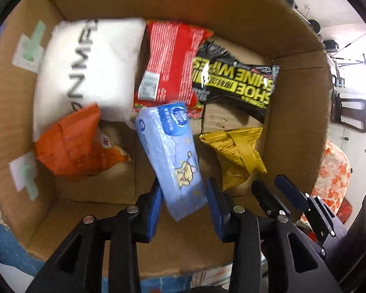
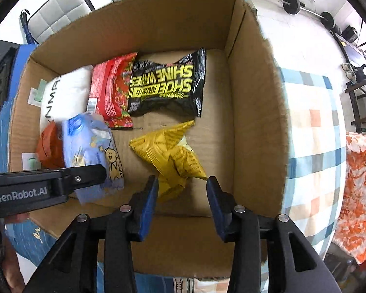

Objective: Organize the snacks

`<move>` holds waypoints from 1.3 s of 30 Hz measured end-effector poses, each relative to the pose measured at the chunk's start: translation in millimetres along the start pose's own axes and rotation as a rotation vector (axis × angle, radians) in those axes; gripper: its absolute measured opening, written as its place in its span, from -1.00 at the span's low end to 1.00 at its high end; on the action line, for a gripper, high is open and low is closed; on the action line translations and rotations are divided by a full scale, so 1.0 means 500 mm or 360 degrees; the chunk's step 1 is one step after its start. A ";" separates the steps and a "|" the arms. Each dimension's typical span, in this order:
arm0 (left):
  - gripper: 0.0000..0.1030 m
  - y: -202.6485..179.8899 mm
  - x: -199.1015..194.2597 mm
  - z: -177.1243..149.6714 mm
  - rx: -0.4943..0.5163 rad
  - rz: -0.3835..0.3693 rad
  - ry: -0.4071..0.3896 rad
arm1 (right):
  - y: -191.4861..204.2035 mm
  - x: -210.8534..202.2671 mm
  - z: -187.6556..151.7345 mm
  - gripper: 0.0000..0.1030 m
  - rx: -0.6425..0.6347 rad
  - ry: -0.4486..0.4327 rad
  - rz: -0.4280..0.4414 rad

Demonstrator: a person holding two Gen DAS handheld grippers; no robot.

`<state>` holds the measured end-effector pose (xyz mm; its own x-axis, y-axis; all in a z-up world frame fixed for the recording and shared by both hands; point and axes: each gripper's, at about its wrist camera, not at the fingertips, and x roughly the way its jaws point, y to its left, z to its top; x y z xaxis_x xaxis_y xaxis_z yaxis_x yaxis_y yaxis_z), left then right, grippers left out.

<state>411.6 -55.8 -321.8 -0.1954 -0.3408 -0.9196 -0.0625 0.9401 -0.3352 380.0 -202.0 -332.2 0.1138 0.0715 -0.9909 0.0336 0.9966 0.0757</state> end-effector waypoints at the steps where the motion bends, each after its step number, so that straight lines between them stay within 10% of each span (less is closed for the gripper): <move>1: -0.27 -0.005 -0.013 -0.001 0.0016 0.0013 -0.0018 | -0.001 -0.004 0.000 -0.14 0.0003 -0.0003 0.0006; 13: 0.47 -0.001 -0.154 -0.076 0.0083 0.0182 -0.0391 | -0.007 -0.076 -0.011 0.07 -0.0016 -0.0054 -0.0030; 20: 0.91 0.019 -0.204 -0.105 0.0063 0.0325 -0.0602 | -0.005 -0.122 -0.035 0.52 -0.0011 -0.0089 0.0002; 25: 0.97 0.021 -0.219 -0.134 0.0072 0.0406 -0.0677 | 0.003 -0.147 -0.050 1.00 -0.0015 -0.0115 -0.0014; 39: 0.97 -0.020 -0.349 -0.290 0.0104 0.0481 -0.0969 | 0.001 -0.287 -0.135 1.00 -0.0008 -0.0285 -0.0004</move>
<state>304.5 -4.4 -128.1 0.3915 -0.0255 -0.9198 -0.0287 0.9988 -0.0399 296.7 -209.1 -197.7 0.2886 0.0609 -0.9555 0.0293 0.9969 0.0724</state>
